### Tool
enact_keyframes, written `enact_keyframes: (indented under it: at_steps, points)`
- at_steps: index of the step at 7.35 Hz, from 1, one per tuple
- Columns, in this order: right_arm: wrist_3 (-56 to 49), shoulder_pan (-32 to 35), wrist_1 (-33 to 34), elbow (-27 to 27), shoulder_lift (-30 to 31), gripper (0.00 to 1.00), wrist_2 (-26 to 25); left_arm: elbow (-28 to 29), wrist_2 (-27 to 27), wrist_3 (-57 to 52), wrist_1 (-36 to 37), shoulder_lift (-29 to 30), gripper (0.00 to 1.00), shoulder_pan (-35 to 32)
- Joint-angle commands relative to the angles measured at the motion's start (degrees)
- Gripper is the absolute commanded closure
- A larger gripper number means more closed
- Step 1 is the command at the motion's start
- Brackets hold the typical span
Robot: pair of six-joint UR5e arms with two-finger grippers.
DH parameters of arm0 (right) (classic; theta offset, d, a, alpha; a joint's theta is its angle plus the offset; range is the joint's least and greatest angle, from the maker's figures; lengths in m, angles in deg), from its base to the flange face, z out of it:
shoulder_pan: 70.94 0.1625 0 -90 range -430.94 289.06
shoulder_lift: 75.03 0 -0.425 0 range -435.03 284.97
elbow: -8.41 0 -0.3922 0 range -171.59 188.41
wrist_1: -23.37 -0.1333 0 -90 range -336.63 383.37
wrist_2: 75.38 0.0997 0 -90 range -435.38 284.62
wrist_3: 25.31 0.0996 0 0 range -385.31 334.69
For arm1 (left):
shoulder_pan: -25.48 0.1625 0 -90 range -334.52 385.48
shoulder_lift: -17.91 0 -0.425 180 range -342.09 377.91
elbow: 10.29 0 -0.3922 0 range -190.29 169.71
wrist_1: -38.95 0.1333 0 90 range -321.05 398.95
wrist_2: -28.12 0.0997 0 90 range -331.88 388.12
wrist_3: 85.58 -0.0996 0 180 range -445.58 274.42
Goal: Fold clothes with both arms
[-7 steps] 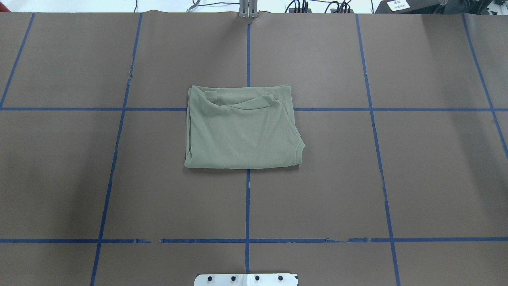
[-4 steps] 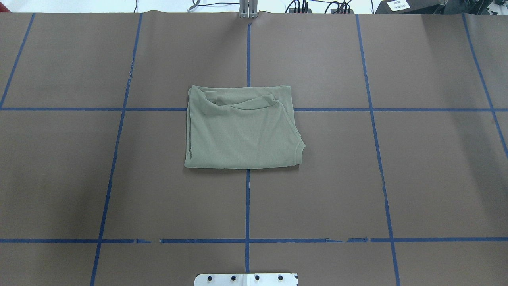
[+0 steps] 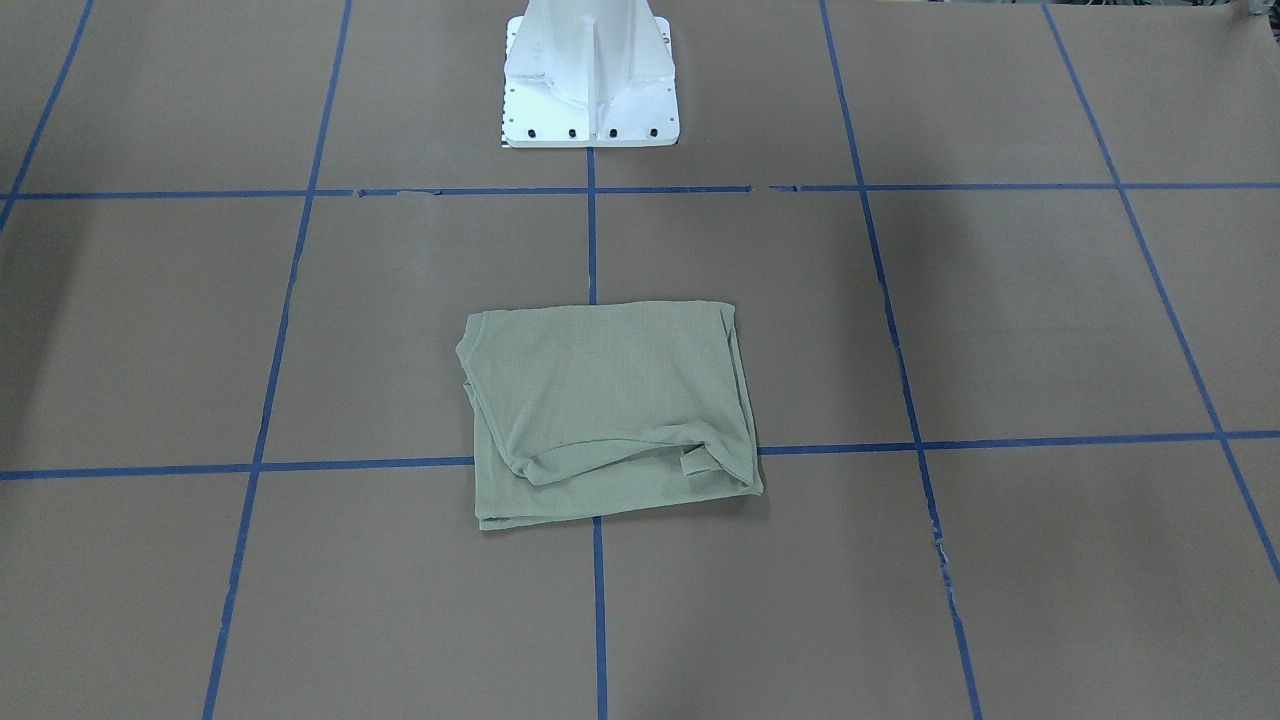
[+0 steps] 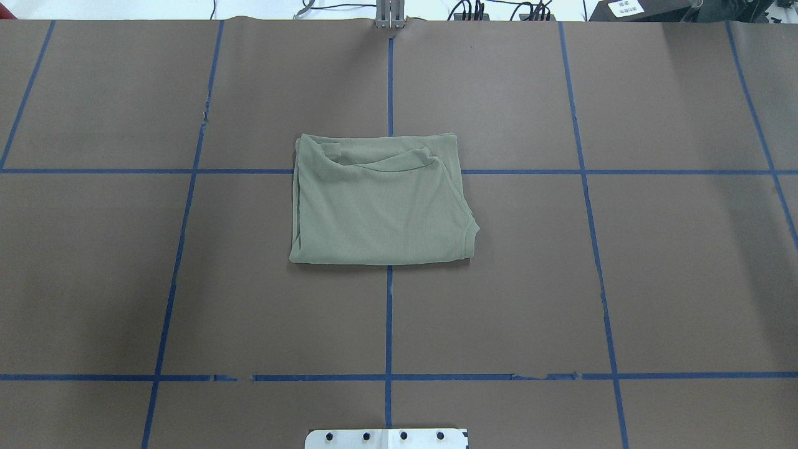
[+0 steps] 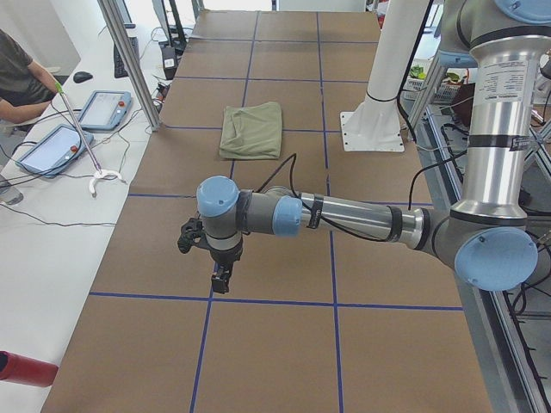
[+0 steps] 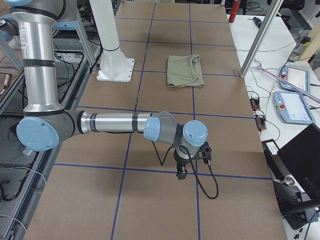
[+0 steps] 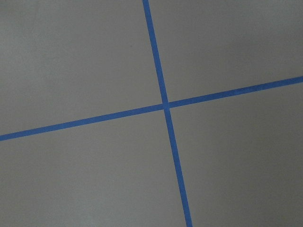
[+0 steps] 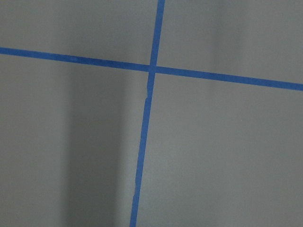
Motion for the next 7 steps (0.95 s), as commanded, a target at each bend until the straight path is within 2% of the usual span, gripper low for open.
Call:
enact_keyframes:
  at_steps: [1,2,7]
  points:
    - [11.3,0.1,-12.7,-0.1,4.3,0.00,-0.1,-1.0,0.4,0.0,0.1,-0.4,0.00,0.0]
    - [16.4,0.1,-16.3,0.3,5.3,0.00,0.0,-1.0,0.4,0.0,0.1,-0.5,0.00,0.0]
    - [16.8,0.1,-16.4,0.4,5.4,0.00,0.4,-1.0,0.2,0.3,0.1,-0.5,0.00,0.0]
